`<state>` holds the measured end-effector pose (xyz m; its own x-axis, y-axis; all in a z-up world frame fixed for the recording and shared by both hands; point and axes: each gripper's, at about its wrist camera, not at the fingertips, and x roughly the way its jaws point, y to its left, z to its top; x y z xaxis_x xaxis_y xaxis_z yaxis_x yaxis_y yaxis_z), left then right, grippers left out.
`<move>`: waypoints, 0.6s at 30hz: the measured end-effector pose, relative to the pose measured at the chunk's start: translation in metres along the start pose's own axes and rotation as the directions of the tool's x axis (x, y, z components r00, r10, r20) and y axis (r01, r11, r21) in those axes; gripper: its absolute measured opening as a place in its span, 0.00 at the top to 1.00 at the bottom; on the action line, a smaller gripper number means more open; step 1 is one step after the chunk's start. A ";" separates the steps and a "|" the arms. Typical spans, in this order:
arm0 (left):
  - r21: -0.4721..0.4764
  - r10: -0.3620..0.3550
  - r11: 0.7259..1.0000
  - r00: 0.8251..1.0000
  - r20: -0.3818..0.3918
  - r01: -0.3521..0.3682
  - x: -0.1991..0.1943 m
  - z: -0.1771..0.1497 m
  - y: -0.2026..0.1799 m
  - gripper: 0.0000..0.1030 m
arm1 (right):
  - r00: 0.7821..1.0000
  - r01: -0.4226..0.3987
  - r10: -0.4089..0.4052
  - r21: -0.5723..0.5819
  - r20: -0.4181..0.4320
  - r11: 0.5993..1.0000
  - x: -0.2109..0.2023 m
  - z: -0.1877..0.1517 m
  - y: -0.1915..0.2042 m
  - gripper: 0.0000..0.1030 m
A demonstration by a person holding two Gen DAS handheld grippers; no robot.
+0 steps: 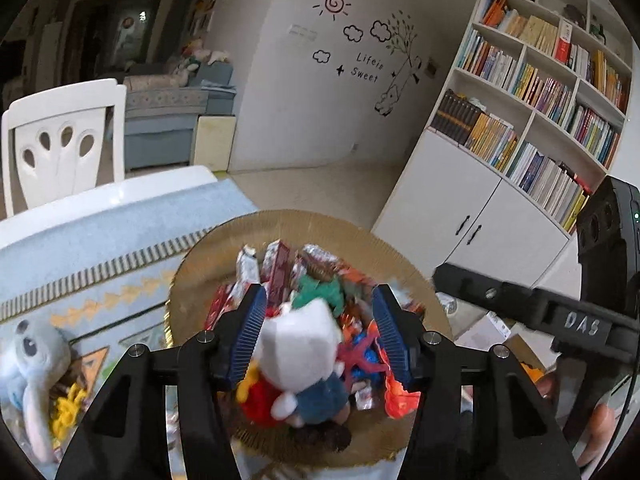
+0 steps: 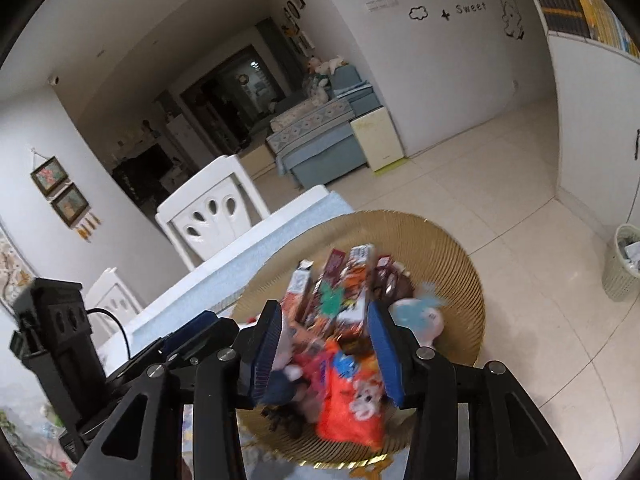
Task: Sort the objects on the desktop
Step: 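Open both tools to drop the figures into the bowl, then move both tools back toward the remaining pile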
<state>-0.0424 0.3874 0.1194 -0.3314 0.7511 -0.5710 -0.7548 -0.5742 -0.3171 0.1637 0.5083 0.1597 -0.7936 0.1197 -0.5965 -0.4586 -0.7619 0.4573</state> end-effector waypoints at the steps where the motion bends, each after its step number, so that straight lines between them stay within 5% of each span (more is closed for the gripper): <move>1: -0.001 0.008 1.000 1.000 0.001 -0.008 -0.005 -0.003 0.001 0.49 | 1.000 -0.007 0.007 -0.001 -0.002 1.000 -0.003 -0.002 0.002 0.58; 9: -0.003 0.116 0.993 0.993 0.019 -0.116 -0.079 -0.035 0.028 0.49 | 0.996 -0.085 0.084 -0.060 -0.031 0.995 -0.031 -0.034 0.049 0.58; 18: -0.135 0.250 0.961 0.968 0.036 -0.243 -0.175 -0.092 0.094 0.49 | 0.978 -0.178 0.152 -0.190 -0.141 0.965 -0.017 -0.100 0.134 0.58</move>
<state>-0.0035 0.1720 0.1196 -0.5294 0.5950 -0.6048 -0.5682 -0.7780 -0.2681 0.1559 0.3404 0.1649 -0.7898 -0.0889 -0.6070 -0.2256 -0.8780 0.4221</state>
